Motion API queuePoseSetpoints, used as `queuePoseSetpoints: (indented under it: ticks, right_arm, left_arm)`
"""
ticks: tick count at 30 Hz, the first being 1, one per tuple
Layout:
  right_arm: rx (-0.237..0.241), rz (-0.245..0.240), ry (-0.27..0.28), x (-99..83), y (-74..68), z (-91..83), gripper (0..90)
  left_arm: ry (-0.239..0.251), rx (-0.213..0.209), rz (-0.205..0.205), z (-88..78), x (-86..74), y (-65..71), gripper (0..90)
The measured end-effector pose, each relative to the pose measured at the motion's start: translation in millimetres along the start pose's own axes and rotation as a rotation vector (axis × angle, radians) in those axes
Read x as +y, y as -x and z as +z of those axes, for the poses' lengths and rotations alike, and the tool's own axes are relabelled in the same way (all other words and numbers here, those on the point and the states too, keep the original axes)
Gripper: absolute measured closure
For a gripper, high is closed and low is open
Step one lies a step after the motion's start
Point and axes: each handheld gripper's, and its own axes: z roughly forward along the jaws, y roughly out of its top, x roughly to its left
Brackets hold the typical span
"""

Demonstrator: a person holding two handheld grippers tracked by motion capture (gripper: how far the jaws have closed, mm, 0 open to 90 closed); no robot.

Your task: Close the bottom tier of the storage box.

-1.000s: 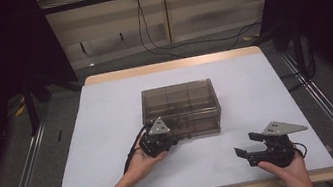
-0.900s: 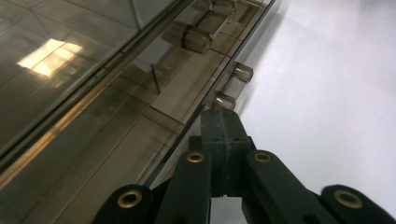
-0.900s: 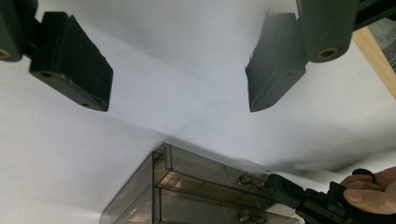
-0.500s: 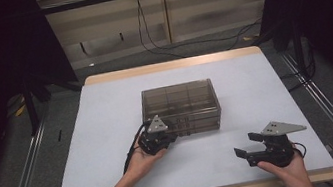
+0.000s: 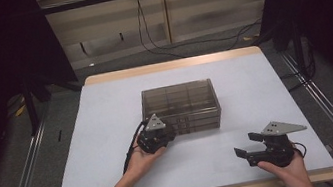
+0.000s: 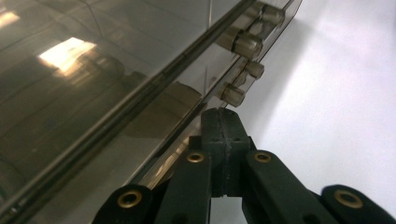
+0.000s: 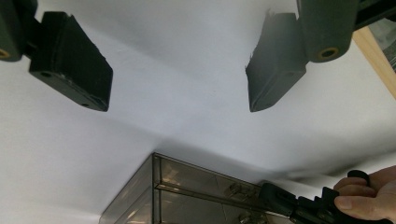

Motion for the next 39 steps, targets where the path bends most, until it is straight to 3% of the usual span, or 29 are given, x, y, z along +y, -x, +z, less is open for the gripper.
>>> queuePoseSetpoints:
  ticks: [4, 6, 9, 12, 14, 17, 22, 24, 28, 31, 36, 37, 39]
  right_arm:
    - [0.003, -0.004, 0.002, 0.0, -0.2, -0.4, 22.6]
    - [0.003, -0.003, 0.004, 0.0, 0.1, -1.1, 22.4]
    - [0.003, 0.003, 0.004, -0.1, 1.1, -1.3, 22.4]
    - [0.001, 0.004, 0.003, -0.1, 0.8, -1.4, 22.3]
    - [0.002, 0.005, 0.003, 0.1, 1.0, -1.2, 21.7]
    - [0.007, 0.003, -0.001, 0.1, 1.8, -0.1, 20.7]
    - [0.011, 0.009, -0.001, 0.2, 2.5, 1.5, 19.5]
    - [0.009, 0.008, -0.004, 0.3, 2.3, 1.9, 18.9]
    - [0.011, 0.007, -0.002, 0.2, 2.2, 1.5, 17.5]
    - [0.007, 0.010, -0.001, 0.0, 3.0, 0.7, 16.9]
    - [-0.008, 0.017, 0.004, -1.1, 4.9, -1.2, 15.9]
    - [-0.011, 0.021, 0.004, -0.8, 5.0, -1.1, 15.2]
    - [-0.023, 0.023, -0.001, -0.1, 5.4, -0.4, 11.9]
  left_arm:
    - [0.012, 0.000, 0.010, -3.1, 0.0, 1.9, 85.7]
    - [0.027, -0.037, 0.013, -6.9, 1.5, 4.5, 85.8]
    - [0.047, -0.035, 0.015, -12.0, 1.9, 11.0, 80.8]
    - [0.041, -0.025, 0.012, -16.5, 3.2, 12.7, 65.8]
    - [0.067, -0.032, 0.014, -23.1, 4.2, 15.4, 62.9]
    - [0.071, -0.038, 0.032, -32.3, 5.0, 19.0, 55.9]
    - [0.035, -0.011, 0.050, -45.3, 0.8, 24.9, 30.3]
    - [0.028, -0.003, 0.049, -51.8, -4.1, 24.4, 22.4]
    - [0.033, -0.020, 0.009, -68.2, -19.6, 23.6, 11.8]
    - [0.024, 0.013, 0.016, -84.1, -33.6, 24.6, 9.5]
    - [0.044, 0.044, -0.043, -100.2, -64.7, 22.0, 4.7]
    - [0.039, 0.029, -0.054, -102.2, -68.7, 20.9, 4.7]
    - [0.080, 0.029, -0.048, -106.5, -70.1, 19.9, 4.6]
